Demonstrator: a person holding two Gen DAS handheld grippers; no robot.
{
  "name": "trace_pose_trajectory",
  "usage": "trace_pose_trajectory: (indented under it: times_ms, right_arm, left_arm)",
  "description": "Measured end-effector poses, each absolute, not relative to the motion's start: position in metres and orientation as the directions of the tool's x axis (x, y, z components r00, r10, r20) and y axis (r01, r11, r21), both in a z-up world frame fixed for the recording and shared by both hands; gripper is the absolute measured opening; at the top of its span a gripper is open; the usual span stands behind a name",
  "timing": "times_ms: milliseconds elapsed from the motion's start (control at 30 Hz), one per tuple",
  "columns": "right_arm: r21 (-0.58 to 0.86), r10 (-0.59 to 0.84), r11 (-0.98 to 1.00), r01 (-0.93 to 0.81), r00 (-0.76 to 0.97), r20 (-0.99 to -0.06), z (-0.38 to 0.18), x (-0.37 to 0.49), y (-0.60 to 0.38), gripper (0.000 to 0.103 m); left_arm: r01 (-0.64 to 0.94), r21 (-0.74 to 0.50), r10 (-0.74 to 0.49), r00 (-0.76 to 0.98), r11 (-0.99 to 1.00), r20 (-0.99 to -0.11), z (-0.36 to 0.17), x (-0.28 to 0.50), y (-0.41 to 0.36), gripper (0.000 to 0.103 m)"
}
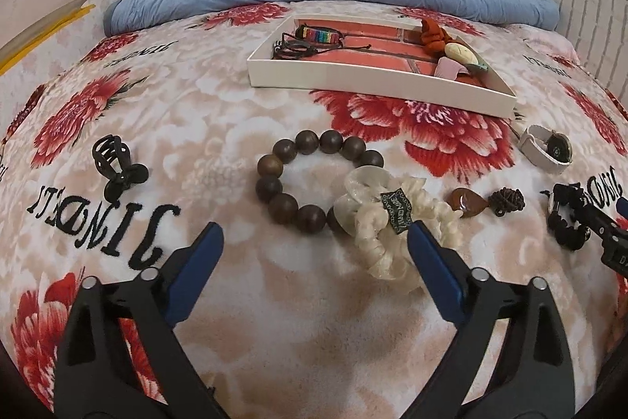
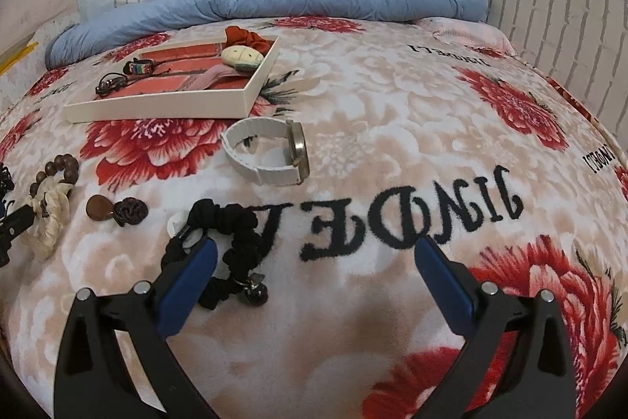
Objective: Organize jewelry
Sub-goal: 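Move both tools back toward the wooden bead bracelet and cream scrunchie, then grasp the cream scrunchie with the left tool while the right tool grasps the black hair tie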
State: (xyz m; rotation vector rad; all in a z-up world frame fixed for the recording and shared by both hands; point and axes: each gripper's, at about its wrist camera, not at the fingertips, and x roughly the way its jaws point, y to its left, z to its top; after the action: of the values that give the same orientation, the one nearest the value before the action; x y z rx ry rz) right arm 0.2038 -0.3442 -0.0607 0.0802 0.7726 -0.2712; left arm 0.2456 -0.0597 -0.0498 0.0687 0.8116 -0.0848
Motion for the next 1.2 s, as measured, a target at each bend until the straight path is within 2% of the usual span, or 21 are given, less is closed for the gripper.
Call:
trace_pose_trajectory:
  times_ms: [300, 500, 567, 733, 867, 1100, 1200]
  right_arm:
    - [-0.041, -0.214, 0.963, 0.265, 0.669, -0.712, -0.065, 0.207, -0.343, 0.095]
    - [-0.043, -0.209, 0.965, 0.259, 0.658, -0.724, -0.067, 0.21, -0.342, 0.091]
    - [-0.038, -0.198, 0.967, 0.251, 0.653, -0.731, -0.067, 0.212, -0.341, 0.084]
    - [-0.027, -0.184, 0.969, 0.247, 0.641, -0.745, -0.069, 0.216, -0.341, 0.081]
    - [0.003, -0.154, 0.971, 0.239, 0.631, -0.76, -0.071, 0.219, -0.343, 0.073]
    - [0.008, -0.143, 0.972, 0.237, 0.612, -0.778, -0.073, 0.226, -0.34, 0.069]
    - [0.001, -0.141, 0.974, 0.226, 0.608, -0.782, -0.075, 0.227, -0.337, 0.062]
  left_arm:
    - [0.121, 0.012, -0.073, 0.673, 0.993, -0.736, -0.055, 0.248, -0.061, 0.081]
    - [0.132, 0.016, -0.076, 0.665, 0.991, -0.743, -0.058, 0.248, -0.064, 0.068]
    - [0.136, 0.02, -0.076, 0.666, 0.99, -0.742, -0.058, 0.247, -0.066, 0.065]
    - [0.156, 0.021, -0.088, 0.66, 0.988, -0.746, -0.06, 0.246, -0.069, 0.05]
    - [0.162, 0.001, -0.106, 0.648, 0.987, -0.755, -0.061, 0.248, -0.068, 0.044]
    - [0.175, -0.031, -0.137, 0.633, 0.984, -0.762, -0.064, 0.25, -0.065, 0.031]
    - [0.184, -0.037, -0.146, 0.628, 0.982, -0.765, -0.065, 0.25, -0.066, 0.022]
